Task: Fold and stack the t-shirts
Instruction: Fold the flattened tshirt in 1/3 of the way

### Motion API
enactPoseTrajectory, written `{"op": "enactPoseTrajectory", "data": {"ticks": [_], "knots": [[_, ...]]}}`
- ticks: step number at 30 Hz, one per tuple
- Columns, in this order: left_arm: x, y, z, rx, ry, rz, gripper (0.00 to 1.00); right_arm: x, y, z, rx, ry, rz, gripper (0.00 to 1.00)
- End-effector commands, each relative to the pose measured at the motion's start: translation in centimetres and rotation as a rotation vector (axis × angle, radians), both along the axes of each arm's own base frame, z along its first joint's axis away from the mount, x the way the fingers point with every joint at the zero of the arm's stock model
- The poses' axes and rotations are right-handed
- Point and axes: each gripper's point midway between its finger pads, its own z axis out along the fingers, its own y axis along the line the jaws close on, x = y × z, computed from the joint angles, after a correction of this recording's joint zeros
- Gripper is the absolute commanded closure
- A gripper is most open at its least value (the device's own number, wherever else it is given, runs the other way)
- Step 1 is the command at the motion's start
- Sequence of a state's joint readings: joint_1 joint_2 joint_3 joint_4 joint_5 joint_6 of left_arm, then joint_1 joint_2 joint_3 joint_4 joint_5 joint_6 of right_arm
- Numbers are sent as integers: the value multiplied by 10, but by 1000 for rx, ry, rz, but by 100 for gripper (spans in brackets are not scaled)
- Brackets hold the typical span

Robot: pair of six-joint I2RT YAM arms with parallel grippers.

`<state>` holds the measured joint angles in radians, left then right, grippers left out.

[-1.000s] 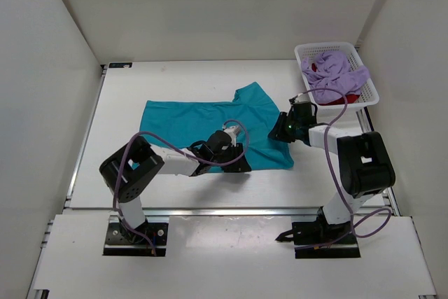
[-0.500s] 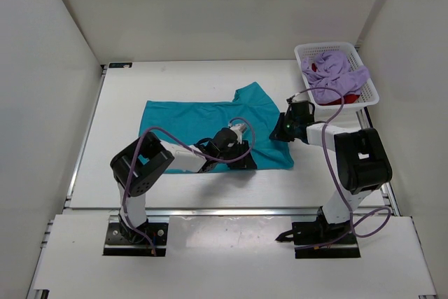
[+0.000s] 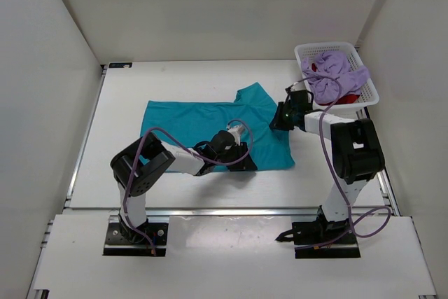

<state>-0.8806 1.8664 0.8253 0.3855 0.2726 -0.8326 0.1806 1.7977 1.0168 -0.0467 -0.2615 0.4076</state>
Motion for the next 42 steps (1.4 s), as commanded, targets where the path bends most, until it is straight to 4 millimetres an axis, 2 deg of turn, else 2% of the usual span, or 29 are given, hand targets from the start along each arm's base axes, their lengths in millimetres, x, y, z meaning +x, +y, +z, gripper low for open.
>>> {"op": "enactPoseTrajectory", "data": {"ticks": [1, 2, 4, 6, 8, 10, 11, 12, 14, 16, 17, 18, 19, 21, 22, 23, 24, 25, 27, 29, 34, 35, 36, 38, 40, 42], "knots": [[-23, 7, -12, 35, 53, -38, 58, 4, -7, -2, -29, -11, -7, 90], [-21, 8, -11, 26, 60, -35, 57, 1, -9, -5, -34, -8, -16, 83], [-24, 9, -8, 15, 64, -39, 57, 1, -9, 5, -29, -34, -16, 76], [-29, 10, -4, 8, 71, -54, 58, 3, -12, 18, -45, -57, -28, 74], [-26, 12, 6, -15, 54, -42, 57, 4, -14, 34, -76, -84, -38, 74], [-23, 17, 21, -46, 33, -36, 57, 1, -11, 51, -98, -114, -45, 73], [-22, 20, 23, -47, 39, -24, 57, -2, -5, 55, -99, -122, -28, 72], [-17, 22, 35, -68, 19, -19, 57, -6, -9, 58, -121, -125, -44, 72], [-6, 33, 49, -78, -13, 19, 56, -21, -1, 62, -132, -130, -36, 72], [5, 46, 60, -81, -40, 47, 55, -46, 5, 51, -100, -109, -21, 74], [5, 50, 66, -78, -48, 50, 55, -56, 14, 49, -63, -100, -15, 81], [13, 61, 62, -58, -62, 74, 55, -73, 24, 45, -29, -101, 9, 89], [20, 74, 63, -47, -62, 103, 54, -80, 30, 51, -2, -125, 25, 91], [34, 108, 55, -4, -63, 169, 54, -119, 42, 27, 23, -62, 56, 98], [39, 120, 49, 13, -50, 196, 55, -133, 40, 12, 21, -29, 54, 99], [44, 142, 41, 33, -34, 249, 55, -144, 45, 6, 21, -16, 74, 99], [45, 150, 39, 38, -33, 263, 56, -155, 40, -7, 17, 24, 60, 100], [46, 168, 32, 43, -14, 308, 55, -168, 37, -19, 9, 58, 75, 100], [48, 204, 22, 69, 7, 398, 56, -176, 28, -28, -2, 81, 40, 100], [44, 225, 11, 103, 29, 452, 56, -187, 18, -36, -16, 102, 5, 100], [19, 249, -15, 116, 108, 517, 57, -214, -16, -54, 14, 166, -151, 100], [11, 252, -21, 133, 119, 522, 56, -213, -14, -48, 46, 153, -157, 100], [5, 253, -25, 143, 125, 521, 56, -219, -20, -51, 51, 165, -176, 100], [-5, 248, -26, 147, 130, 509, 56, -226, -28, -55, 51, 181, -210, 100], [-16, 244, -27, 157, 128, 499, 56, -225, -36, -52, 62, 164, -229, 100], [-15, 236, -14, 140, 79, 488, 55, -221, -31, -41, 109, 139, -199, 100]]}}
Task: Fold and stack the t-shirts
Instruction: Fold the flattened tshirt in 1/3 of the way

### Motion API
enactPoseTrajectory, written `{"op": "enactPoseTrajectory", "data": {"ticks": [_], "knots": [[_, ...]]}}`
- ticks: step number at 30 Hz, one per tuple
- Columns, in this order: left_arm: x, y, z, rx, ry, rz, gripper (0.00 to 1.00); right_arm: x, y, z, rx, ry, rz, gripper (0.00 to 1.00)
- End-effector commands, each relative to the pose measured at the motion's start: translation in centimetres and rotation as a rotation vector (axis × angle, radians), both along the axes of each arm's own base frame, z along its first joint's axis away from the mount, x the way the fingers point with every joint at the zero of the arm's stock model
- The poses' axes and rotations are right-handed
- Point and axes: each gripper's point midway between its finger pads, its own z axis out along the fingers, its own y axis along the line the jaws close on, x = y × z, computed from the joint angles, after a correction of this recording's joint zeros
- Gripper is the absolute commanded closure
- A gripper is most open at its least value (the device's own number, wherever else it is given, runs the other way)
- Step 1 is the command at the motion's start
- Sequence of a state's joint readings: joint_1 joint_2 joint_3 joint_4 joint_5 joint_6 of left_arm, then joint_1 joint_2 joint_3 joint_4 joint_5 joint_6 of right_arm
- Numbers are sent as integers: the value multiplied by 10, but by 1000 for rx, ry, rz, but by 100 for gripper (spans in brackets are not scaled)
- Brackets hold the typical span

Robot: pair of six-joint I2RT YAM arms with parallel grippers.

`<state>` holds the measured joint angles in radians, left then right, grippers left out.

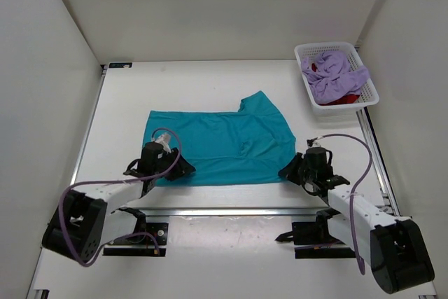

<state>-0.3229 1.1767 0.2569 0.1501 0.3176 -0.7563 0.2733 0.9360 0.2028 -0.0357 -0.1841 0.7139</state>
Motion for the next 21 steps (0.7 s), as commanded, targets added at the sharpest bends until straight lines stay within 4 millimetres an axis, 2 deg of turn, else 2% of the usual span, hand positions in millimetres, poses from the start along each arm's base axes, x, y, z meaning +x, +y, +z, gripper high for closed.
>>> {"op": "enactPoseTrajectory", "data": {"ticks": [1, 2, 3, 6, 7, 8, 10, 11, 13, 14, 15, 17, 19, 21], "knots": [[-14, 3, -4, 53, 16, 13, 55, -15, -17, -12, -25, 75, -27, 97], [0, 1, 13, 43, -32, 22, 54, -6, -12, 2, -18, 36, 4, 96], [15, -1, 31, 40, -69, 30, 54, -4, -9, 8, -22, 23, 16, 94], [60, -4, 75, 41, -164, 52, 47, 25, 0, 51, -69, -90, 71, 91], [77, -9, 91, 34, -190, 55, 47, 27, 3, 50, -74, -81, 91, 91], [86, -5, 92, 41, -190, 84, 47, 36, 8, 63, -69, -113, 114, 91], [111, 0, 99, 12, -172, 130, 58, 42, 20, 67, -72, -121, 161, 91], [132, 10, 94, 4, -148, 176, 66, 43, 27, 64, -81, -111, 191, 91], [156, 43, 84, 33, -108, 285, 73, 44, 38, 62, -96, -116, 225, 90], [169, 65, 78, 77, -105, 344, 73, 42, 48, 61, -85, -116, 258, 90], [175, 76, 76, 106, -92, 376, 72, 41, 50, 59, -86, -116, 271, 90], [191, 100, 64, 157, -43, 422, 62, 40, 58, 55, -87, -117, 305, 90], [202, 139, 54, 216, -11, 495, 55, 39, 66, 55, -74, -130, 333, 90], [207, 159, 44, 295, 14, 506, 53, 37, 68, 51, -68, -127, 351, 89]]}}
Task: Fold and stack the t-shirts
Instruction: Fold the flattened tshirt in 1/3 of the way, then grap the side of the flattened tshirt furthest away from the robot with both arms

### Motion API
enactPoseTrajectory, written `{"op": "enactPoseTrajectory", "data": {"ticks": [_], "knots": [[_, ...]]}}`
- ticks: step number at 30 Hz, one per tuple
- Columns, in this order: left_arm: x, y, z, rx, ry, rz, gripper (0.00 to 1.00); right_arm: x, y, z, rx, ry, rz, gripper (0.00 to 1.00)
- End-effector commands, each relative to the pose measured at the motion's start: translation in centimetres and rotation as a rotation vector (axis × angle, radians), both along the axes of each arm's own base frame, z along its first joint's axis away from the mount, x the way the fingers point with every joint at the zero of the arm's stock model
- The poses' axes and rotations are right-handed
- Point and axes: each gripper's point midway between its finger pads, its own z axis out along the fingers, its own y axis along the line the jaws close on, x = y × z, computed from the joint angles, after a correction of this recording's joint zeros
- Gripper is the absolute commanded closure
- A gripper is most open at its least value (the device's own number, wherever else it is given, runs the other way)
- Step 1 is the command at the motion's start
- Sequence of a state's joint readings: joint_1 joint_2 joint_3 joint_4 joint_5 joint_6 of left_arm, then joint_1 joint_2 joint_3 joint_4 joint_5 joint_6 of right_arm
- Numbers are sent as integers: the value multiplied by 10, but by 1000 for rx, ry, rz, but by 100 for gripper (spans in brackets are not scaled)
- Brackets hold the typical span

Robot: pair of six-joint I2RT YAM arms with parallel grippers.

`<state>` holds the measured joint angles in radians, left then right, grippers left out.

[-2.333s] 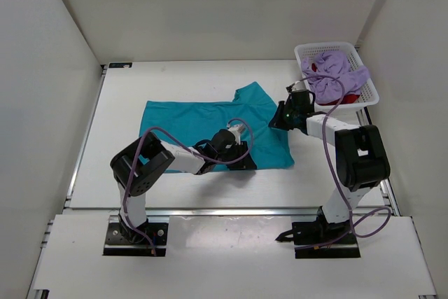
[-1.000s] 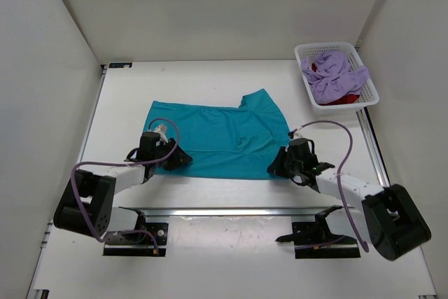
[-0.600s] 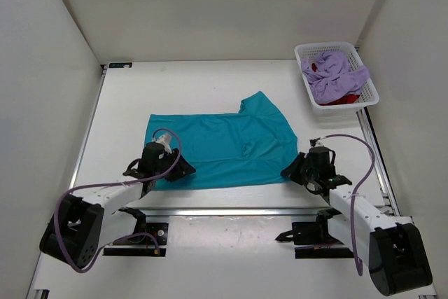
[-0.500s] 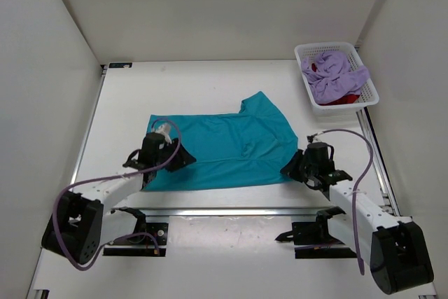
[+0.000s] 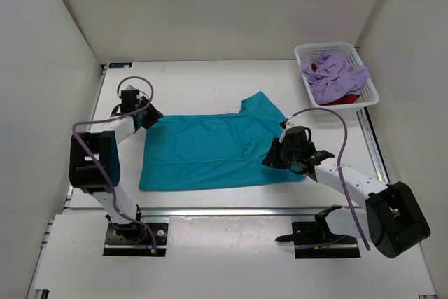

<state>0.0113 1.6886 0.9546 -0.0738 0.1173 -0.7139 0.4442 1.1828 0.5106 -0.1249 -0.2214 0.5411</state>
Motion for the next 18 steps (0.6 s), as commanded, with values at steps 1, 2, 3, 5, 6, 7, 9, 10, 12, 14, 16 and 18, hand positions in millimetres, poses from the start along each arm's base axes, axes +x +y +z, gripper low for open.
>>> {"op": "enactPoseTrajectory", "data": {"ticks": [1, 2, 3, 5, 6, 7, 9, 10, 12, 14, 16, 18], "knots": [[11, 50, -1, 151, 47, 69, 51, 12, 11, 13, 35, -91, 41, 89], [14, 58, -2, 161, 55, 75, 50, 11, 12, 12, 43, -91, 48, 89], [13, 61, -7, 176, 76, 63, 50, 8, 14, 10, 46, -86, 54, 88], [20, 72, -12, 204, 89, 77, 49, 5, 13, 7, 49, -77, 56, 89], [23, 76, -10, 217, 81, 73, 46, 2, 13, 4, 49, -68, 61, 88], [25, 77, -12, 226, 87, 64, 45, 4, 15, 3, 57, -72, 59, 89], [28, 78, -18, 247, 112, 51, 45, 1, 19, 3, 62, -75, 73, 89], [36, 77, -17, 264, 108, 33, 47, 1, 17, 1, 62, -70, 64, 89], [42, 70, -22, 267, 122, 16, 47, 0, 21, 2, 67, -68, 74, 89], [44, 67, -24, 277, 121, -2, 49, 2, 25, 5, 73, -77, 77, 89], [46, 64, -31, 273, 134, -7, 51, -1, 28, 1, 59, -66, 85, 89], [46, 61, -32, 276, 138, -19, 51, -2, 33, 2, 63, -61, 98, 89]]}}
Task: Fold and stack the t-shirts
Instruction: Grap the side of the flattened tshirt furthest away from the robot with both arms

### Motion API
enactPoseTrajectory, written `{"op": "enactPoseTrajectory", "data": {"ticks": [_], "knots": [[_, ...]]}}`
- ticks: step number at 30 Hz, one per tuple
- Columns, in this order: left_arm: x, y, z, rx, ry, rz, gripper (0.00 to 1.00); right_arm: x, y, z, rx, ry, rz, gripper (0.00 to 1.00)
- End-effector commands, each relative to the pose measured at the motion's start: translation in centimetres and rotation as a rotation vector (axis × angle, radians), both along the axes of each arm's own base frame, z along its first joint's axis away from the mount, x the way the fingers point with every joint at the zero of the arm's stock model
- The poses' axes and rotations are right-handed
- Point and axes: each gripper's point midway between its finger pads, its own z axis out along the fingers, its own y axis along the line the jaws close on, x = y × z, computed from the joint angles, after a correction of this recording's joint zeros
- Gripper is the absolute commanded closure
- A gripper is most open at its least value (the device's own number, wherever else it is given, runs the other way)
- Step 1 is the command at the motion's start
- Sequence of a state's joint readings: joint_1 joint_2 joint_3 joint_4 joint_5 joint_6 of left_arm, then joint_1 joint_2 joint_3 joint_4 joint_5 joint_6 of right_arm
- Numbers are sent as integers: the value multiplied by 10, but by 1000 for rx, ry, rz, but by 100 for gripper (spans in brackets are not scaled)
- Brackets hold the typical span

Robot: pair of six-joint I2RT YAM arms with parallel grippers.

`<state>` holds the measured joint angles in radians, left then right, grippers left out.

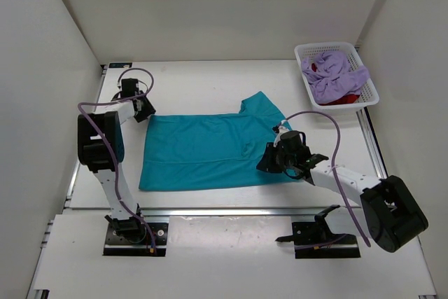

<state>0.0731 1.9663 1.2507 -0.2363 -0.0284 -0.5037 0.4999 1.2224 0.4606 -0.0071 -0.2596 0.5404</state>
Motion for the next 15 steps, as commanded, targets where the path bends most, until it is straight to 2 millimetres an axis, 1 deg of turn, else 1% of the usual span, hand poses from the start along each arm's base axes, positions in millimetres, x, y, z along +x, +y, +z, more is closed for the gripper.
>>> {"op": "enactPoseTrajectory", "data": {"ticks": [1, 2, 3, 4, 5, 6, 7, 8, 9, 10, 11, 12, 14, 15], "knots": [[3, -5, 5, 30, 7, -33, 51, 13, 13, 16, 34, -62, 12, 89], [1, -7, 5, 20, 11, -43, 52, 11, 12, 12, 30, -54, 9, 89], [3, -6, 6, 19, -2, -45, 52, 14, 14, 17, 38, -60, 8, 89], [3, -10, 5, 14, -1, -44, 53, 16, 15, 19, 40, -67, 12, 88], [4, -9, 8, 16, -14, -40, 57, 14, 15, 18, 33, -59, 16, 88], [4, -11, 6, 13, -10, -45, 58, 17, 15, 18, 31, -63, 10, 88], [3, -14, 5, 8, -5, -49, 61, 22, 16, 25, 39, -81, 10, 88], [3, -13, 7, 6, -6, -47, 68, 27, 17, 27, 34, -83, 8, 87], [4, -13, 6, 4, -6, -45, 71, 30, 15, 29, 27, -94, 7, 86], [2, -14, 4, 0, -4, -46, 75, 36, 12, 31, 24, -104, -6, 84], [2, -12, 7, 5, -8, -40, 79, 49, 9, 39, 26, -130, -30, 81], [1, -10, 8, 11, -11, -34, 84, 59, 10, 45, 43, -143, -39, 80], [-2, -5, 12, 24, -16, -24, 91, 81, -3, 43, 32, -141, -79, 75], [1, -9, 18, 28, -34, -26, 92, 92, -6, 45, 24, -157, -102, 73]]}}
